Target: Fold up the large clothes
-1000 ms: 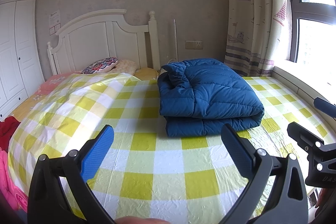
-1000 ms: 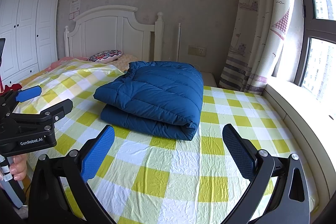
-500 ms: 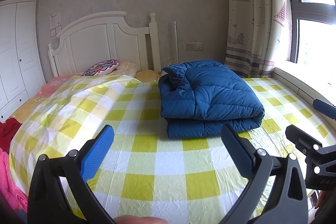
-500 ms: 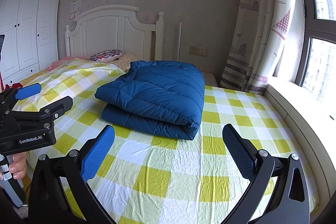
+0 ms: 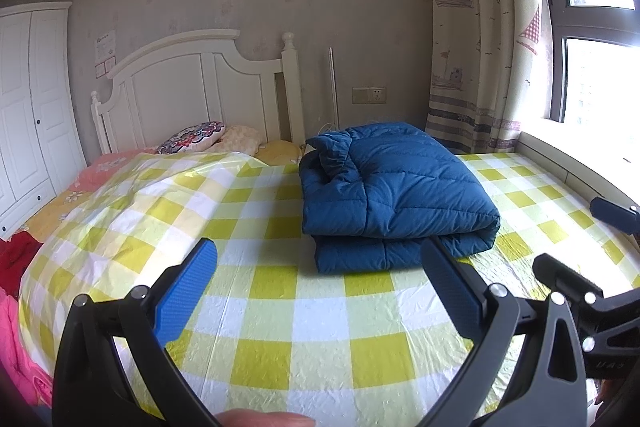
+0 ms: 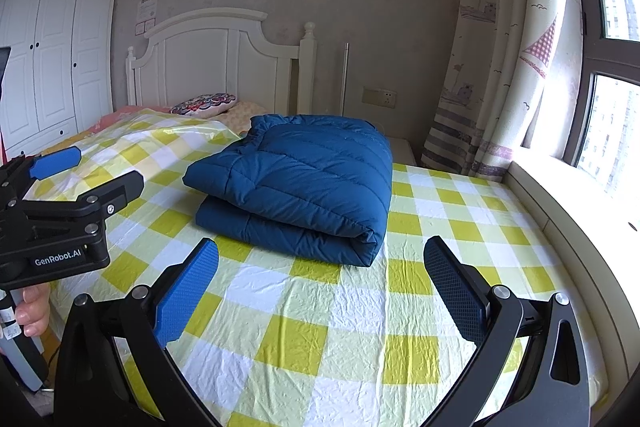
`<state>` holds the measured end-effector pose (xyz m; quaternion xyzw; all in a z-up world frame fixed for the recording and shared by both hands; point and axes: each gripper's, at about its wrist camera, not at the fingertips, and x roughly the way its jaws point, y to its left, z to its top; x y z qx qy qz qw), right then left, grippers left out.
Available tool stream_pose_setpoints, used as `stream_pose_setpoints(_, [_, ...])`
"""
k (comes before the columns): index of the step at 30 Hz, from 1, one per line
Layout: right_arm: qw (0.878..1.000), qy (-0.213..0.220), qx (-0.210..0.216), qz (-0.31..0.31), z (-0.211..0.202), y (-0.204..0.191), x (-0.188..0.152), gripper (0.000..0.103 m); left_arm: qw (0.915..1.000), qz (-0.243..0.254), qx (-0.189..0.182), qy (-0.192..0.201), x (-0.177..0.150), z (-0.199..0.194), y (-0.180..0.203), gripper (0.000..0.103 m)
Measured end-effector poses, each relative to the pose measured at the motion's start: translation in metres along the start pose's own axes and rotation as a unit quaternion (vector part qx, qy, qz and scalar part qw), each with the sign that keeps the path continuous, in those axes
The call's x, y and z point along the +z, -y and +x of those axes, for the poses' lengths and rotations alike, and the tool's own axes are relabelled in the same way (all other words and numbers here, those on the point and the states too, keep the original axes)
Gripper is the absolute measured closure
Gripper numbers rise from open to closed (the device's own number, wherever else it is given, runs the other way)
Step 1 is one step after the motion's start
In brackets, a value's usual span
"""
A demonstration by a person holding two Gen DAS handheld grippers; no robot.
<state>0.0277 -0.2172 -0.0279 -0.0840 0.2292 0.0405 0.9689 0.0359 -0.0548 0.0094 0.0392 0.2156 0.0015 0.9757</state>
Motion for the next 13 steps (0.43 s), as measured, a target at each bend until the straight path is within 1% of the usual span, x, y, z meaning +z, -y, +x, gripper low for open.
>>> stream_pose_setpoints(2, [1.000,-0.005,0.002,-0.001,0.003,0.000,-0.001,0.004,1.0000,0.002,-0.001,-0.002,-0.002,0.003,0.002,0.002])
stream_pose_setpoints(4, [1.000,-0.013,0.004,0.000,0.008,0.000,-0.004,0.004,0.9999,0.013,0.001,0.007,-0.006,0.007,0.006,0.002])
stream_pose_setpoints(5, [1.000,-0.018,0.005,0.001,0.011,0.001,-0.006,0.004,0.9998,0.020,0.008,0.001,-0.009,0.014,0.007,0.002])
stream_pose_setpoints(6, [1.000,-0.023,0.007,0.001,0.014,0.002,-0.008,0.004,0.9997,0.020,-0.005,-0.009,-0.011,0.020,0.007,0.002])
stream_pose_setpoints(7, [1.000,-0.029,0.009,0.001,0.017,0.003,-0.010,0.004,0.9990,0.020,-0.026,-0.030,-0.013,0.029,0.005,0.002])
stream_pose_setpoints(9, [0.999,-0.041,0.011,0.000,0.025,0.009,-0.013,0.004,0.9954,0.022,-0.058,-0.073,-0.016,0.047,-0.001,0.002])
stream_pose_setpoints(10, [0.999,-0.047,0.009,-0.001,0.028,0.014,-0.013,0.004,0.9931,0.017,-0.072,-0.091,-0.018,0.058,-0.009,0.002])
stream_pose_setpoints(11, [0.999,-0.051,0.006,-0.001,0.030,0.021,-0.013,0.004,0.9926,0.010,-0.072,-0.097,-0.018,0.066,-0.019,0.002])
stream_pose_setpoints(13, [0.998,-0.052,-0.028,-0.002,0.030,0.053,-0.006,0.004,0.9926,-0.007,-0.057,-0.107,-0.016,0.083,-0.045,0.002])
